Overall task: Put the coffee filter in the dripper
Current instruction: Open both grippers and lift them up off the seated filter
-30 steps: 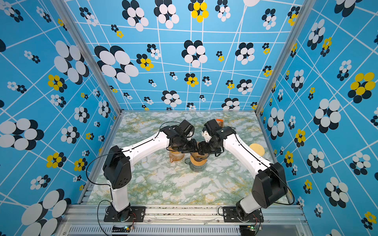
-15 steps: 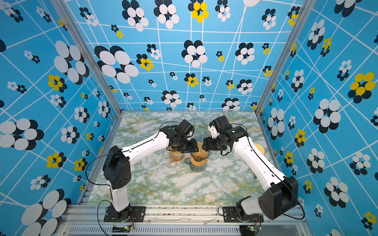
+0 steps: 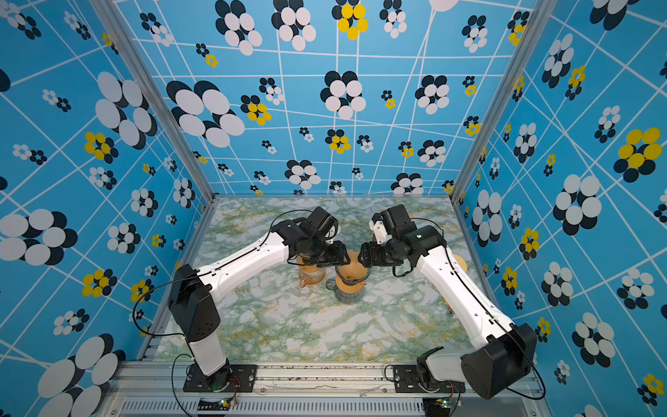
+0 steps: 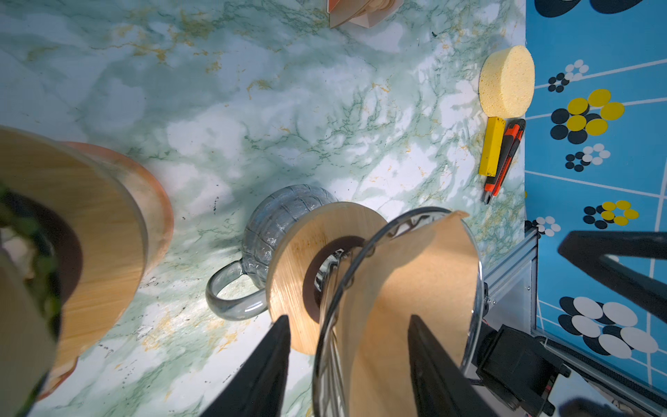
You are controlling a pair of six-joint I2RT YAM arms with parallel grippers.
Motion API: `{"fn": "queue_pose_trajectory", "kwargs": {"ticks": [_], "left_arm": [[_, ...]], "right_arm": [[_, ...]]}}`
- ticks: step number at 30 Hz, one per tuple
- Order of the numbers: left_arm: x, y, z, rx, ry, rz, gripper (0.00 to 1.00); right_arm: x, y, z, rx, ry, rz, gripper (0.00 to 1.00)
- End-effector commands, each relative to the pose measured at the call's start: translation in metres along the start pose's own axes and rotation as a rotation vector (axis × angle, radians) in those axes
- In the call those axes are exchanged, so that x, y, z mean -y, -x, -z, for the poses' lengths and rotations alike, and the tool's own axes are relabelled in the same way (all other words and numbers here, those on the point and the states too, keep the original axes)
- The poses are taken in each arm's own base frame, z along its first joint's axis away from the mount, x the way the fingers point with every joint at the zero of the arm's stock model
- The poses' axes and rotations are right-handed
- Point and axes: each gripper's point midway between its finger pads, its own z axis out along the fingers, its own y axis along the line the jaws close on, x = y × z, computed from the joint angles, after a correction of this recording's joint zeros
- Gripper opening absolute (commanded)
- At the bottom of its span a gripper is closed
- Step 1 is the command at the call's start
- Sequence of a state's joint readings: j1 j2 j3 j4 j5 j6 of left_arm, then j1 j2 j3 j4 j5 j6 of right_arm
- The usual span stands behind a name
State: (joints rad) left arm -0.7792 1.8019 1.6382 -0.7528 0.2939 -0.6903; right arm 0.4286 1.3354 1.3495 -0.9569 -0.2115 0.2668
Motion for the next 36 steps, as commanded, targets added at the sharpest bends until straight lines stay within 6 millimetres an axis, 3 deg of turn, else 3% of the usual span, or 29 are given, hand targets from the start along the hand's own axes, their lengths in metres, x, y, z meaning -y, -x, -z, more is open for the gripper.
{"fn": "queue_pose_trajectory", "kwargs": {"ticks": [1, 10, 19, 23, 36], "left_arm": [[0.003, -0.007, 0.024, 0.015, 0.010, -0.032, 0.54], [0.001, -0.003, 0.069, 0.068, 0.057, -0.172, 0.50], [-0.053, 0.028, 0.096, 0.092, 0.329, -0.279, 0.45], [-0.072, 0.039, 0.093, 0.086, 0.357, -0.272, 0.38], [-0.104, 0.042, 0.054, 0.015, 0.415, -0.231, 0.32]], "right_arm": [[0.002, -0.004, 0.007, 0.013, -0.001, -0.006, 0.72], [-0.005, -0.005, 0.017, 0.055, 0.037, 0.017, 0.72], [-0.006, -0.011, 0.025, 0.062, 0.040, 0.042, 0.72], [-0.005, -0.012, 0.026, 0.061, 0.035, 0.044, 0.73], [-0.002, -0.013, 0.025, 0.051, 0.023, 0.046, 0.73]]}}
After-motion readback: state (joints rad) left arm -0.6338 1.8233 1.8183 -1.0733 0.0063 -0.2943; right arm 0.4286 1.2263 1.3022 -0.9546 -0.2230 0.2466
